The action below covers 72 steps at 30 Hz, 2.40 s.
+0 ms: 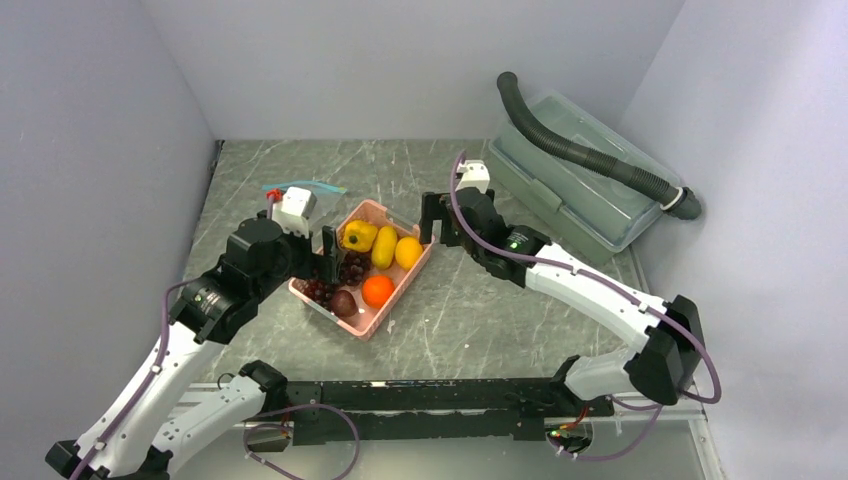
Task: Place the food in the zip-top bag and seal the zipper
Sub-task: Move the bin to the center of the board.
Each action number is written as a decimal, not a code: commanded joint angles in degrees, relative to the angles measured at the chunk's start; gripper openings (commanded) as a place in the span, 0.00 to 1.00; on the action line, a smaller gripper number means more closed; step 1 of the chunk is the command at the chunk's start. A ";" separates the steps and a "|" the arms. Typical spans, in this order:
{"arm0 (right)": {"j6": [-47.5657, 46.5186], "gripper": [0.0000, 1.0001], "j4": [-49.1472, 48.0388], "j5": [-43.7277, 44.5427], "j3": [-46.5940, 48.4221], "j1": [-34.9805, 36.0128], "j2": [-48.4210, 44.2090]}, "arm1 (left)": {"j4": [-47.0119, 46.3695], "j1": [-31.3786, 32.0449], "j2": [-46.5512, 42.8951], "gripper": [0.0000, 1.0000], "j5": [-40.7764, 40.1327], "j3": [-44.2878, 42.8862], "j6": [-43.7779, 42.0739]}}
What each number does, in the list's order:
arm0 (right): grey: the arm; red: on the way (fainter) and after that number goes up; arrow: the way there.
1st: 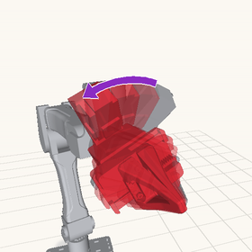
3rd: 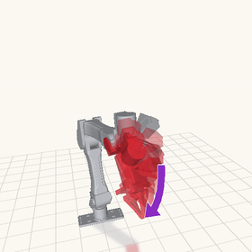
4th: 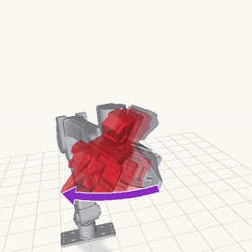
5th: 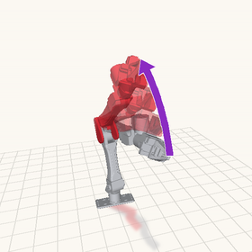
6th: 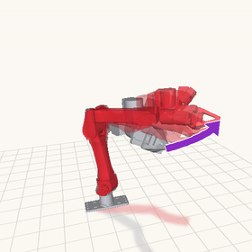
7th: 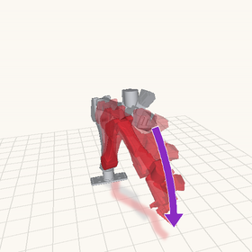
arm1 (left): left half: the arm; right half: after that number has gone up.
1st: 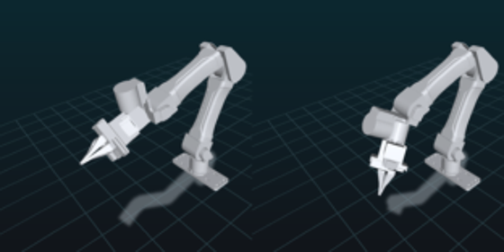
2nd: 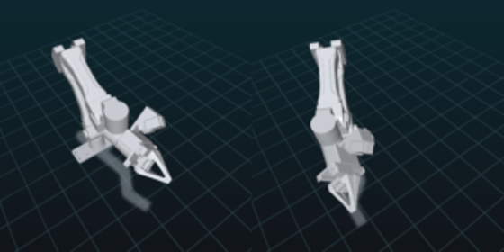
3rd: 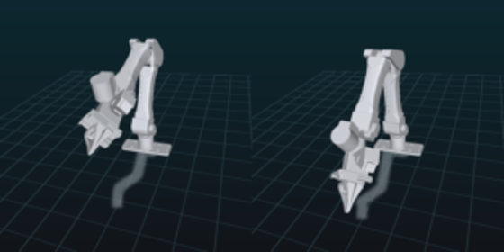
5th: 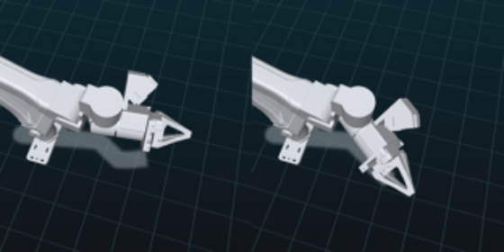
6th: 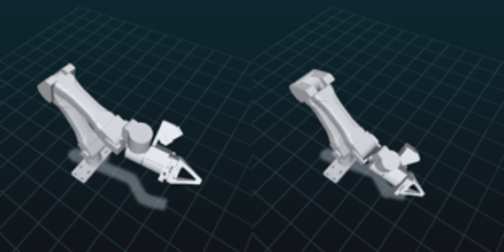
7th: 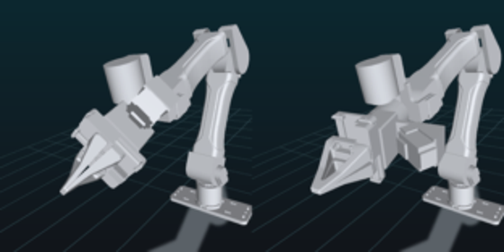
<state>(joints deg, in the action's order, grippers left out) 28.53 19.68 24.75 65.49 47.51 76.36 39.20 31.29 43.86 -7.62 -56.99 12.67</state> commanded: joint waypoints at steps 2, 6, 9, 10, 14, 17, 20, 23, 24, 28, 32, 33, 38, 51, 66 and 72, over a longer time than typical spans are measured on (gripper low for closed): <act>1.93 1.00 -2.72 -3.47 0.95 0.13 1.33 | 0.00 -0.32 -1.62 0.99 -2.89 -1.20 -1.95; 3.96 1.00 -0.25 -3.92 2.48 0.22 4.77 | -0.07 -0.31 -2.44 0.99 -3.64 -1.02 -1.99; 5.35 1.00 2.10 -4.53 4.15 0.58 8.10 | -0.04 -0.31 -2.72 0.99 -4.01 -0.91 -1.94; 5.79 1.00 2.33 -4.76 4.46 0.84 9.07 | 0.06 -0.31 -2.77 0.99 -4.09 -0.93 -1.90; 7.25 1.00 4.18 -4.71 7.10 2.57 12.81 | 0.17 -0.35 -2.96 0.99 -4.31 -0.93 -1.86; 8.79 1.00 5.28 -4.82 8.50 3.91 15.47 | 0.17 -0.34 -3.14 0.99 -4.38 -0.93 -1.89; 10.59 1.00 5.43 -5.84 8.58 4.66 16.50 | 0.17 -0.36 -3.31 0.99 -4.42 -0.93 -1.81; 12.54 1.00 5.04 -6.72 7.81 5.04 16.72 | 0.24 -0.29 -3.44 0.99 -4.42 -1.00 -1.84; 13.25 1.00 4.95 -7.00 7.42 5.17 16.78 | 0.26 -0.34 -3.52 0.99 -4.54 -1.01 -1.76; 16.50 1.00 5.61 -7.29 6.21 5.64 16.83 | 0.44 -0.39 -4.07 0.99 -5.10 -0.94 -1.60; 20.86 1.00 5.01 -6.95 3.33 5.93 16.01 | 0.35 -0.36 -4.59 0.99 -5.34 -0.84 -1.56; 22.06 1.00 4.80 -7.04 2.72 6.00 15.82 | 0.39 -0.34 -4.68 0.99 -5.38 -0.84 -1.57; 27.37 0.98 4.98 -7.84 1.46 6.43 16.28 | 0.44 -0.37 -4.82 0.99 -5.38 -0.92 -1.50; 32.64 0.84 8.11 -6.10 3.75 8.23 18.95 | 0.48 -0.35 -5.45 0.99 -5.34 -0.84 -1.46; 32.08 0.62 6.71 -7.24 5.92 9.80 22.61 | 0.50 -0.35 -5.50 0.99 -5.21 -0.79 -1.35; 31.34 0.43 6.61 -7.53 6.40 9.80 23.72 | 0.46 -0.34 -5.53 0.99 -5.17 -0.71 -1.33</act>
<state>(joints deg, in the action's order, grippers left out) 60.14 26.94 17.34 69.43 57.08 99.57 40.38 31.14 38.76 -11.92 -56.99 11.68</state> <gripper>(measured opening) 0.495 0.987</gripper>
